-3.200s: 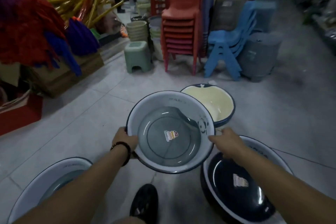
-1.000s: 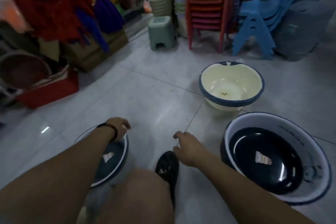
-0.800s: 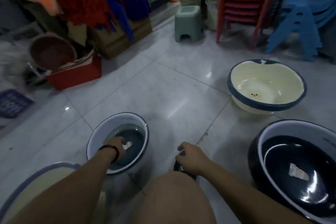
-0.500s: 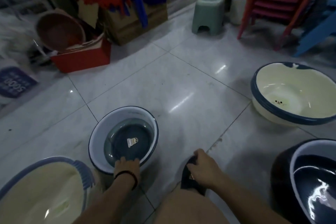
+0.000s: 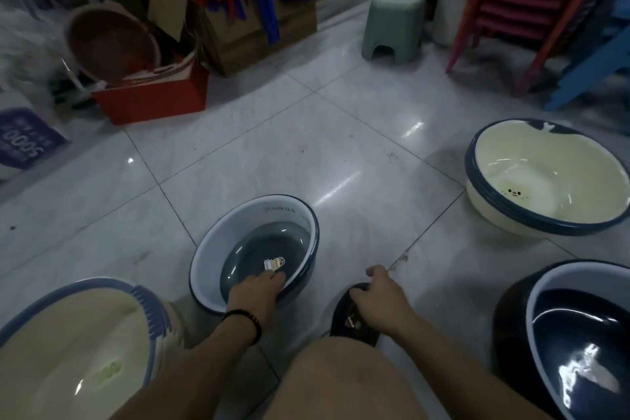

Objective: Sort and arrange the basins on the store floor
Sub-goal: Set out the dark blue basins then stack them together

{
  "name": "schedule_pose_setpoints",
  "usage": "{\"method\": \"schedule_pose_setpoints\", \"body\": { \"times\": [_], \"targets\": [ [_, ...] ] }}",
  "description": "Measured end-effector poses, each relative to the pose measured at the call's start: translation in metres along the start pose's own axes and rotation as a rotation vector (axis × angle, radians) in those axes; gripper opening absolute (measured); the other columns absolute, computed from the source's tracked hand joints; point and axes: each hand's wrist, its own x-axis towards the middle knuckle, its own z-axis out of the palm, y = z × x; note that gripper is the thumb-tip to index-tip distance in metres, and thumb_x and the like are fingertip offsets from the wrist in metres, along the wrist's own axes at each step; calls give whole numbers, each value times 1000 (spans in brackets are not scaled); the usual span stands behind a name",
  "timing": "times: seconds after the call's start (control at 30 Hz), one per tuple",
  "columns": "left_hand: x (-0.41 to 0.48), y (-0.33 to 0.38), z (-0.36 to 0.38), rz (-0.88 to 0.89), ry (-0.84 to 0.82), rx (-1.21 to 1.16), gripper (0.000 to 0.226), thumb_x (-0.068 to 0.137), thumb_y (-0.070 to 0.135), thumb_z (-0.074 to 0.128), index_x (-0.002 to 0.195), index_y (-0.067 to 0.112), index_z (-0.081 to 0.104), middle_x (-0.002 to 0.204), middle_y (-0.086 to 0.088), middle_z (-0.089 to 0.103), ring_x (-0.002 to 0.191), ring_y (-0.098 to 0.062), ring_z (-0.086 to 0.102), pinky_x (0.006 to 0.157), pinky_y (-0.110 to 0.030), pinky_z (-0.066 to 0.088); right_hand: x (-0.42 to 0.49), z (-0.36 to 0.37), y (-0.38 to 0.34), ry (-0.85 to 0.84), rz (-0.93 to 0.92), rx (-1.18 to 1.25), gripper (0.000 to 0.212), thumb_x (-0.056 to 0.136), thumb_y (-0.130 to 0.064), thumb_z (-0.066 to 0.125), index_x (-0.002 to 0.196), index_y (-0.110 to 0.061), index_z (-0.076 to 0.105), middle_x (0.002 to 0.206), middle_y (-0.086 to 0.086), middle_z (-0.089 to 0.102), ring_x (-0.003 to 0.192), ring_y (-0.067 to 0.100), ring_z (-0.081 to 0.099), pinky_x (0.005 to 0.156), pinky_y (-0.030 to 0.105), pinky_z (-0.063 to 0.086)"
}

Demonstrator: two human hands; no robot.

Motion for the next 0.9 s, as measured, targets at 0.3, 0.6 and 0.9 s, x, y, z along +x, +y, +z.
{"method": "schedule_pose_setpoints", "body": {
  "times": [0.3,0.6,0.9],
  "targets": [
    [-9,105,-124,380,219,31,35,84,28,61,118,28,52,119,6,58,101,-27,66,74,-39,56,-46,-101,-7,251,47,390,110,72,-66,76,158,-20,24,145,10,51,117,27,62,93,45,60],
    [-61,269,-261,873,469,226,30,86,23,62,114,28,51,114,6,54,89,-27,63,58,-36,39,-151,-261,58,422,78,804,57,84,-46,81,126,-14,59,123,20,63,97,46,73,77,55,64],
    [-107,418,-264,1067,412,69,58,83,80,42,115,36,61,112,5,62,107,-21,56,88,-43,50,-226,-313,180,805,214,1049,22,83,5,67,104,-2,69,89,24,74,73,41,74,61,47,63]
  ]
}}
